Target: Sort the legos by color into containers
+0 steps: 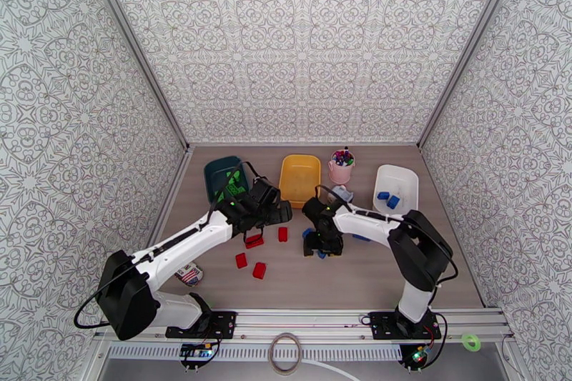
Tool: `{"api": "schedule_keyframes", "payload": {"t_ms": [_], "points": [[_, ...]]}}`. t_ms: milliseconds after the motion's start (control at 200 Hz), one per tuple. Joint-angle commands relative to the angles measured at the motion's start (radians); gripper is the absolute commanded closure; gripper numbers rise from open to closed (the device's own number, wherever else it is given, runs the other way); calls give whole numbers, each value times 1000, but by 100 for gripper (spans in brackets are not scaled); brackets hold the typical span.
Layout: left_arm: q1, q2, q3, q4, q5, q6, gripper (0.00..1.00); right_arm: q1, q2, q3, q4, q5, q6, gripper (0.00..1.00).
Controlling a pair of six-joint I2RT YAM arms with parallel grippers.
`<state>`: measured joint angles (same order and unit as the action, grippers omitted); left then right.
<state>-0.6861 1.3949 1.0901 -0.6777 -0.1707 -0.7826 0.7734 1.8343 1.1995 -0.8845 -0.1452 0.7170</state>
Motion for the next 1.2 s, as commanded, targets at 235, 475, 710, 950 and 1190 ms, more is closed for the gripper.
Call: {"api": "schedule_keyframes", "payload": {"t_ms": [235,475,710,950,1190], "points": [[20,24,33,-14,10,14,1,4,61,102,-91,114,-32,52],[7,44,39,1,30,17,1,0,3,35,-79,132,-23,71],[-59,124,96,40,77,63,1,-64,-129,-29,-83,134,-10,81],[-139,296,296,44,130,187,1,-262,-286,-24,-133,115,-55,81],[-192,539,676,-55,208,382,1,-540,-311,78,-153,89,-106,82]]}}
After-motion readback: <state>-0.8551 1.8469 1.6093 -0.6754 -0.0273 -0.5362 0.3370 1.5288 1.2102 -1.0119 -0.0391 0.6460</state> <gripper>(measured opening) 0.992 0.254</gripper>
